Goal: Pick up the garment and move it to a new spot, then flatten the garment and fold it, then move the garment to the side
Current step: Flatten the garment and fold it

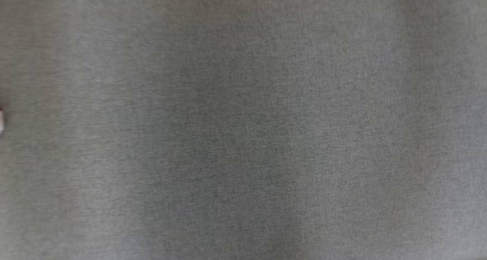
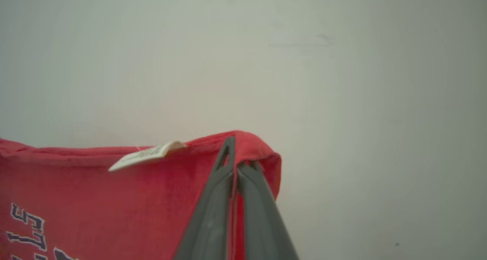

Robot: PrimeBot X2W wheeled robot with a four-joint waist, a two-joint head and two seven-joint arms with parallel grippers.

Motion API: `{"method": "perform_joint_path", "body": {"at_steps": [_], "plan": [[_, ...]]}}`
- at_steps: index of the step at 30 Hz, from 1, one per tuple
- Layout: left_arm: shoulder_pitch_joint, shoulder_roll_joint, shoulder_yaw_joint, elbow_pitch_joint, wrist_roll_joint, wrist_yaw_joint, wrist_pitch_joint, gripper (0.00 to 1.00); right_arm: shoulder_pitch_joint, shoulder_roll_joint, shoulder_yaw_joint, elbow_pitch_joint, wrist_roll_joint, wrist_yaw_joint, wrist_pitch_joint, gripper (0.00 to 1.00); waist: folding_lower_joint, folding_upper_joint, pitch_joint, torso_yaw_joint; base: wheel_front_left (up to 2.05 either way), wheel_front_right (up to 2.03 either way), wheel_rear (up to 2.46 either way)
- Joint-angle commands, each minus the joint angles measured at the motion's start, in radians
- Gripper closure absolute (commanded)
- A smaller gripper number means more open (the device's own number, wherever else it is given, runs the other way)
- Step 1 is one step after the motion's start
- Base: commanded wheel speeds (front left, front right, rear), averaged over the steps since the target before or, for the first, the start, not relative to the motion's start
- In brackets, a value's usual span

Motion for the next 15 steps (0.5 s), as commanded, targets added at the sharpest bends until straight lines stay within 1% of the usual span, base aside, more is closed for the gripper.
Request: {"method": "perform_joint_path", "body": {"at_steps": [1, 8, 15], "plan": [[-0.034, 0.003, -0.008, 0.018, 0.015, -0.004, -0.004, 1.00, -0.027, 0.003, 0.008, 0.016, -0.012, -0.003, -0.002, 1.00, -0.0004, -0.0004, 0.066, -0.042, 0.00, 0.00, 0.00], [-0.201, -0.009, -0.054, 0.156, 0.038, -0.005, -0.028, 1.00, -0.183, 0.017, 0.065, 0.173, -0.029, -0.003, -0.017, 1.00, -0.0004, -0.0004, 0.086, -0.058, 0.00, 0.00, 0.00], [-0.289, -0.046, -0.102, 0.239, 0.027, -0.005, -0.052, 1.00, -0.285, 0.029, 0.106, 0.280, -0.005, -0.003, -0.032, 1.00, -0.0004, -0.0004, 0.117, -0.049, 0.00, 0.00, 0.00]]}}
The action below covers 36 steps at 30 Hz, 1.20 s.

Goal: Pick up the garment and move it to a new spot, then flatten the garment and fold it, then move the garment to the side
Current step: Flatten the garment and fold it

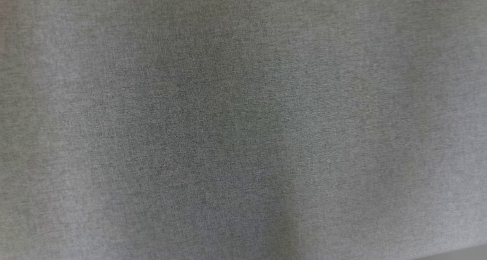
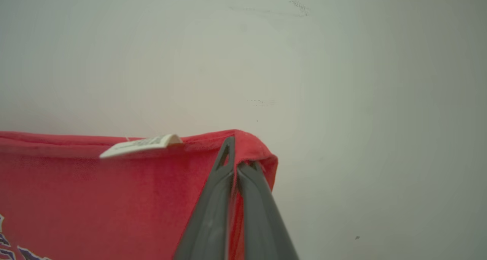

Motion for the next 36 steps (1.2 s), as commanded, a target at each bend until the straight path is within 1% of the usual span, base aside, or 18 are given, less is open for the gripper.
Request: {"method": "perform_joint_path", "body": {"at_steps": [1, 5, 11, 23, 28, 30, 32, 36], "plan": [[-0.025, 0.002, -0.005, 0.008, -0.014, 0.002, -0.012, 1.00, -0.020, 0.007, 0.009, 0.011, 0.009, -0.003, -0.009, 1.00, -0.0001, -0.0002, 0.012, 0.002, 0.00, 0.00, 0.00], [-0.028, 0.006, -0.042, 0.036, -0.040, 0.002, -0.023, 1.00, -0.059, 0.009, 0.048, 0.060, 0.029, -0.003, -0.025, 1.00, -0.0001, -0.0002, 0.032, 0.005, 0.00, 0.00, 0.00], [-0.038, 0.019, -0.077, 0.045, -0.083, 0.001, -0.037, 1.00, -0.095, 0.010, 0.095, 0.090, 0.049, -0.003, -0.037, 1.00, -0.0001, -0.0002, 0.058, 0.012, 0.00, 0.00, 0.00], [0.040, 0.029, -0.138, 0.020, -0.161, 0.001, -0.079, 1.00, -0.050, 0.016, 0.157, 0.084, 0.069, -0.003, -0.071, 1.00, -0.0001, -0.0002, 0.047, 0.034, 0.00, 0.00, 0.00], [0.130, 0.041, -0.168, -0.039, -0.215, 0.001, -0.120, 1.00, 0.024, -0.005, 0.181, 0.043, 0.100, -0.003, -0.086, 1.00, -0.0001, -0.0002, 0.016, 0.046, 0.00, 0.00, 0.00], [0.188, 0.052, -0.164, -0.066, -0.242, 0.001, -0.141, 1.00, 0.071, -0.016, 0.193, 0.018, 0.119, -0.003, -0.090, 1.00, -0.0001, -0.0002, -0.009, 0.054, 0.00, 0.00, 0.00], [0.251, 0.060, -0.183, -0.102, -0.250, 0.001, -0.154, 1.00, 0.119, -0.026, 0.194, -0.010, 0.147, -0.003, -0.098, 1.00, -0.0001, -0.0002, -0.035, 0.061, 0.00, 0.00, 0.00], [0.394, 0.087, -0.184, -0.177, -0.279, 0.001, -0.170, 1.00, 0.254, -0.056, 0.212, -0.073, 0.193, -0.003, -0.111, 1.00, -0.0001, -0.0002, -0.087, 0.073, 0.00, 0.00, 0.00]]}}
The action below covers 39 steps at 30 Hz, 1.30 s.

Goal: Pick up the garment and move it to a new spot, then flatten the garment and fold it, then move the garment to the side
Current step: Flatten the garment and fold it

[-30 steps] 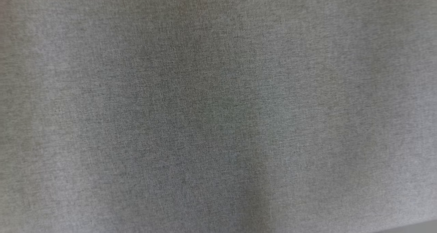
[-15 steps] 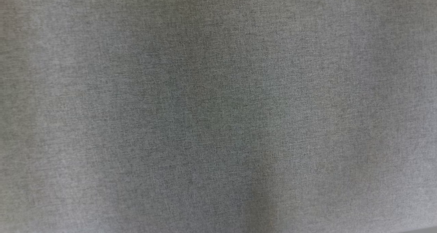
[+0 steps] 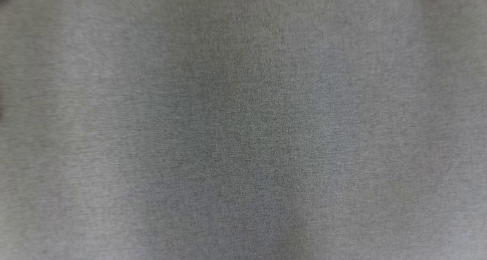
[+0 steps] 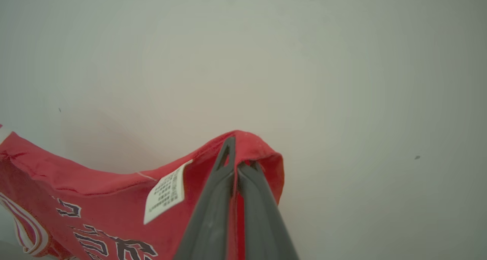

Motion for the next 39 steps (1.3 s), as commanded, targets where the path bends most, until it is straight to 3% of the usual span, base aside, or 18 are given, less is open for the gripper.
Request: {"method": "perform_joint_path", "body": {"at_steps": [1, 6, 15, 21, 31, 39], "plan": [[0.066, 0.019, 0.004, -0.032, -0.006, 0.001, -0.009, 1.00, 0.077, -0.018, 0.005, -0.030, 0.023, -0.003, -0.009, 1.00, 0.0001, 0.0000, -0.058, 0.016, 0.00, 0.00, 0.00], [0.283, 0.054, 0.063, -0.187, -0.024, 0.028, -0.016, 1.00, 0.277, -0.057, 0.026, -0.139, 0.058, -0.003, -0.016, 1.00, 0.0001, 0.0000, -0.129, 0.022, 0.00, 0.00, 0.00], [0.807, 0.105, 0.229, -0.564, -0.010, 0.153, -0.014, 1.00, 0.602, -0.086, -0.025, -0.313, 0.035, -0.003, -0.018, 1.00, 0.0001, 0.0000, -0.249, 0.022, 0.00, 0.00, 0.00], [1.157, 0.110, 0.291, -0.752, -0.002, 0.207, -0.015, 1.00, 0.837, -0.094, -0.049, -0.436, -0.011, -0.003, -0.018, 1.00, 0.0001, 0.0000, -0.329, 0.014, 0.00, 0.00, 0.00], [1.590, 0.073, 0.352, -0.897, 0.007, 0.252, -0.015, 1.00, 1.175, -0.078, -0.110, -0.513, -0.038, -0.003, -0.017, 1.00, 0.0001, 0.0000, -0.416, 0.016, 0.00, 0.00, 0.00], [1.810, 0.005, 0.375, -0.895, -0.006, 0.248, -0.015, 1.00, 1.396, -0.069, -0.127, -0.542, -0.081, -0.003, -0.017, 1.00, 0.0001, 0.0000, -0.479, 0.033, 0.00, 0.00, 0.00]]}}
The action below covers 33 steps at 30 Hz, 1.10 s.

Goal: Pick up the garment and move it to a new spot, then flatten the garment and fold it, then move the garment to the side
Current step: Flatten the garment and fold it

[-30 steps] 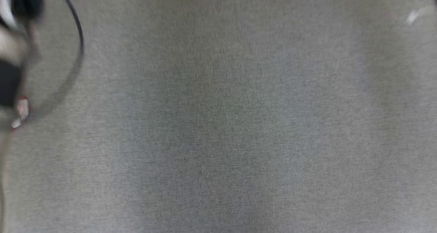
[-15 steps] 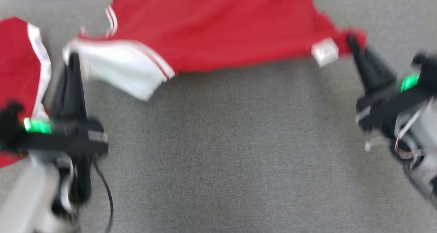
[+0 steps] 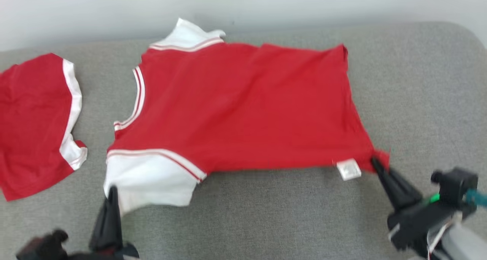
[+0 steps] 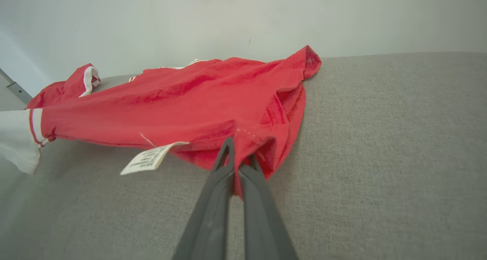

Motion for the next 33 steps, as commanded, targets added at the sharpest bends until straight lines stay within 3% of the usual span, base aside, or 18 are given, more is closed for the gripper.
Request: {"method": "perform_joint_path", "body": {"at_steps": [1, 12, 21, 33], "plan": [[0.039, -0.012, 0.003, 0.006, -0.001, -0.008, -0.003, 1.00, 0.039, 0.000, -0.005, -0.001, -0.015, -0.003, -0.001, 1.00, 0.0002, 0.0003, -0.029, 0.012, 0.00, 0.00, 0.00], [0.229, -0.084, -0.006, 0.047, -0.011, -0.042, -0.003, 1.00, 0.270, -0.030, -0.054, -0.013, -0.036, -0.003, 0.014, 1.00, 0.0002, 0.0003, -0.109, 0.026, 0.00, 0.00, 0.00], [0.293, -0.086, -0.033, 0.052, -0.025, -0.042, 0.017, 1.00, 0.409, -0.036, -0.099, -0.043, -0.040, -0.003, 0.077, 1.00, 0.0002, 0.0003, -0.125, 0.039, 0.00, 0.00, 0.00], [0.182, -0.045, -0.034, 0.033, -0.002, -0.072, 0.049, 1.00, 0.357, 0.013, -0.130, -0.100, -0.029, -0.003, 0.096, 1.00, 0.0002, 0.0003, -0.107, 0.010, 0.00, 0.00, 0.00]]}}
